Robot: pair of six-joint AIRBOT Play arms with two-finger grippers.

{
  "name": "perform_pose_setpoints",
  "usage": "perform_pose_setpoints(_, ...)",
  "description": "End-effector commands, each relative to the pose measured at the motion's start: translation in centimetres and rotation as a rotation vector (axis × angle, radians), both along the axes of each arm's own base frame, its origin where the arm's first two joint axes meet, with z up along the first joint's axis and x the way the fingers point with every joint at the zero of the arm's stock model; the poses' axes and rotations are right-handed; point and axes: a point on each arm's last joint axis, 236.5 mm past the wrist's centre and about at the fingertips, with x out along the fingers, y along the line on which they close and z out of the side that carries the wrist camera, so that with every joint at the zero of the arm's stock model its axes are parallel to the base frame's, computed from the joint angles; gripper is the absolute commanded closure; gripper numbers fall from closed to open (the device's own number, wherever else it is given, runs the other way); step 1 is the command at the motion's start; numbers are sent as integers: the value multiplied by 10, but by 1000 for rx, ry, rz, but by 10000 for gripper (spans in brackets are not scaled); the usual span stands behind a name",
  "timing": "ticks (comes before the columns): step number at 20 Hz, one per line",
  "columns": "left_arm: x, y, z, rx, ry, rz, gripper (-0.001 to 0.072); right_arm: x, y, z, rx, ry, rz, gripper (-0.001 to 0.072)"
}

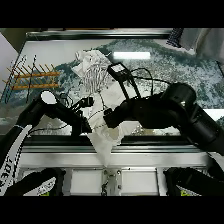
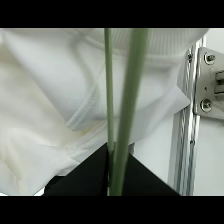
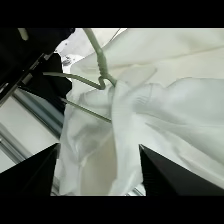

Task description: Fold the clothes and pants, and hang the long-sleeved shirts on hangers.

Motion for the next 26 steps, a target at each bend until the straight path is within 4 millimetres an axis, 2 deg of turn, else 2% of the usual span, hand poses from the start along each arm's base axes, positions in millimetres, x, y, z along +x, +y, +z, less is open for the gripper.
perform_pose_setpoints(1, 0, 1, 0, 2, 1, 1, 696, 8, -32, 13, -70, -63, 67, 4)
perform_pose_setpoints(4, -1, 1, 0, 2, 4, -2, 696, 37, -68, 25, -112, -129, 97, 3)
perform_pose_setpoints(6, -2, 1, 0, 2, 9, -5, 695, 37, -78, 20, -91, -90, 177, 4)
perform_pose_setpoints(8, -3, 1, 0, 2, 13, -8, 696, 42, -84, 11, -67, -40, 206, 5)
perform_pose_setpoints(11, -4, 1, 1, 1, 16, -10, 696, 61, -91, 4, -53, -32, 165, 5)
perform_pose_setpoints(15, -4, 1, 1, 1, 16, -10, 696, 63, -92, 0, -58, -8, 136, 5)
perform_pose_setpoints(16, -4, 1, 1, 1, 15, -10, 696, 66, -91, 1, -61, -33, 152, 5)
perform_pose_setpoints(18, -4, 1, 1, 2, 16, -10, 696, 67, -96, 0, -109, -119, 295, 5)
perform_pose_setpoints(20, -4, 1, 1, 1, 16, -10, 695, 63, -108, -1, -102, -143, 408, 5)
perform_pose_setpoints(22, -4, 1, 1, 1, 16, -11, 696, 60, -124, 3, 3, -134, 448, 5)
perform_pose_setpoints(24, -4, 1, 1, 1, 16, -11, 696, 63, -147, 4, 108, -140, 449, 5)
perform_pose_setpoints(26, -4, 1, 1, 1, 17, -11, 695, 64, -175, -8, 163, -133, 434, 5)
